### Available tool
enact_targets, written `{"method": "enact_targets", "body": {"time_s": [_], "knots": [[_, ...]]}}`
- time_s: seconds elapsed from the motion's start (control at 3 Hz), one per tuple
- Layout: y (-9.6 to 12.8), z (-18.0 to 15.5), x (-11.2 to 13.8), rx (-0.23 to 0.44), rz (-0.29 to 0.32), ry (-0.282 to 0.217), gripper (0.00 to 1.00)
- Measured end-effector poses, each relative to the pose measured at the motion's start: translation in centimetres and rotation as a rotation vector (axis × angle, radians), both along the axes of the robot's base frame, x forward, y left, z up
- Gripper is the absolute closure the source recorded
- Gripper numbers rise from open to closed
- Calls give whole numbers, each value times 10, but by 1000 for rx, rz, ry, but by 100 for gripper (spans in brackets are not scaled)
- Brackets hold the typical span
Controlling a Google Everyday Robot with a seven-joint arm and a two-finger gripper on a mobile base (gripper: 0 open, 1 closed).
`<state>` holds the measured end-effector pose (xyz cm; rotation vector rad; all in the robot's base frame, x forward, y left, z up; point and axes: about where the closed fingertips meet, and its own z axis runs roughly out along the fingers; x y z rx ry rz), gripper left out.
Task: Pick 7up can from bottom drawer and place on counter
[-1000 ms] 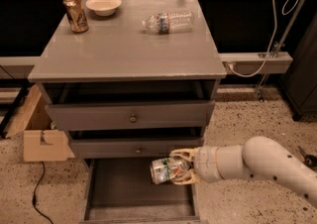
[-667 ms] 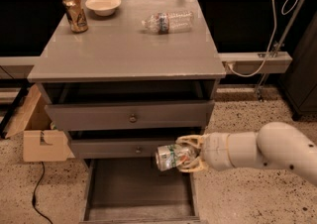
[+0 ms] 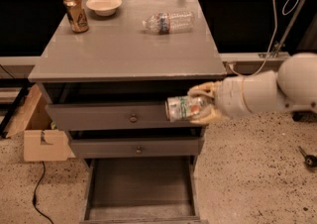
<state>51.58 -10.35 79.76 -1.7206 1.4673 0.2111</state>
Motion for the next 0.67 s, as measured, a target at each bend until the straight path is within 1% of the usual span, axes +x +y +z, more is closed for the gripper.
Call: {"method": "enact_targets", "body": {"time_s": [0.33,0.67], "knots": [[11,42,65,5,12,3,100],[19,70,79,26,18,-47,100]]}}
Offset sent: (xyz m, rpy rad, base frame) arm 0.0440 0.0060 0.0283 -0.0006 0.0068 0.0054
